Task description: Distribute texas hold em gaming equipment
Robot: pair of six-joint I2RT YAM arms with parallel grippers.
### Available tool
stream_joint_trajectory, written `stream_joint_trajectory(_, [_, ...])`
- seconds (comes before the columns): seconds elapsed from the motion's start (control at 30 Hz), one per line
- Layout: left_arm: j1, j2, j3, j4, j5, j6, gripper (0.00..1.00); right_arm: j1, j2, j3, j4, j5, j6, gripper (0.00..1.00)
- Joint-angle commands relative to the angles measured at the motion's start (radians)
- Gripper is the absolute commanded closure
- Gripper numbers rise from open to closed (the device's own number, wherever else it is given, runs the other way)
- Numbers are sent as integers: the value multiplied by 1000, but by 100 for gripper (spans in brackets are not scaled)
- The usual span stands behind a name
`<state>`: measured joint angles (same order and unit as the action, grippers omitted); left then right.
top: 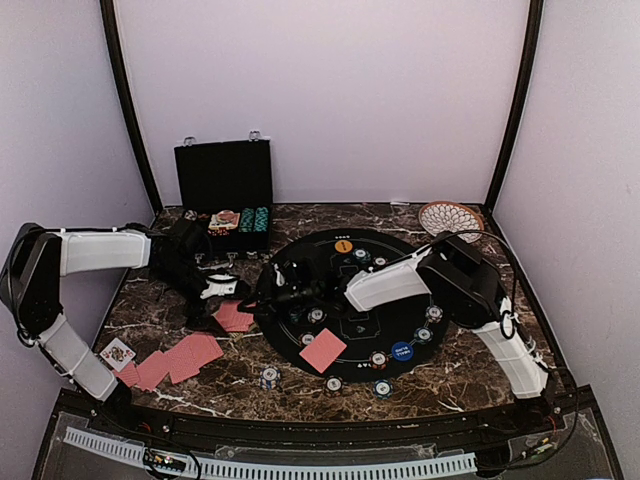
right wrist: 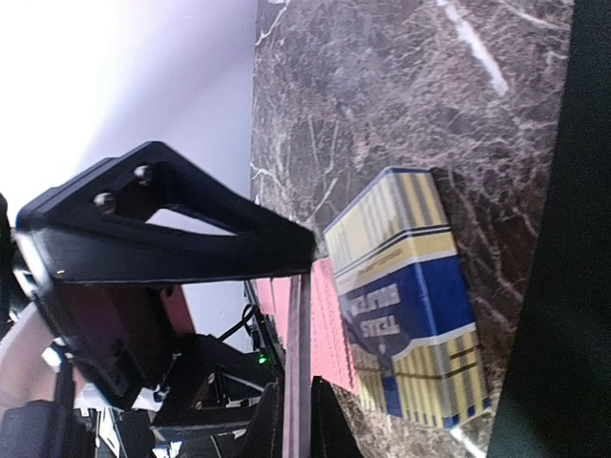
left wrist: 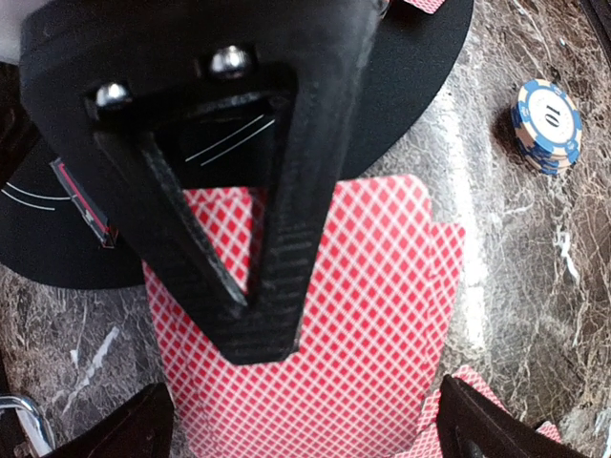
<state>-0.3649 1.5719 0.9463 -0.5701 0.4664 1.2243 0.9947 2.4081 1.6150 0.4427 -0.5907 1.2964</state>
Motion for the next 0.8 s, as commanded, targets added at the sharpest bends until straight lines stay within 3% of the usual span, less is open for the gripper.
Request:
stream_joint_trajectory(0.0, [2, -12, 0, -42, 4, 24, 1, -2, -48, -28, 76, -41, 24, 100])
stream_joint_trajectory(0.77, [-43, 6, -19, 48, 0, -9, 1, -4, -33, -2, 102, -66, 65, 100])
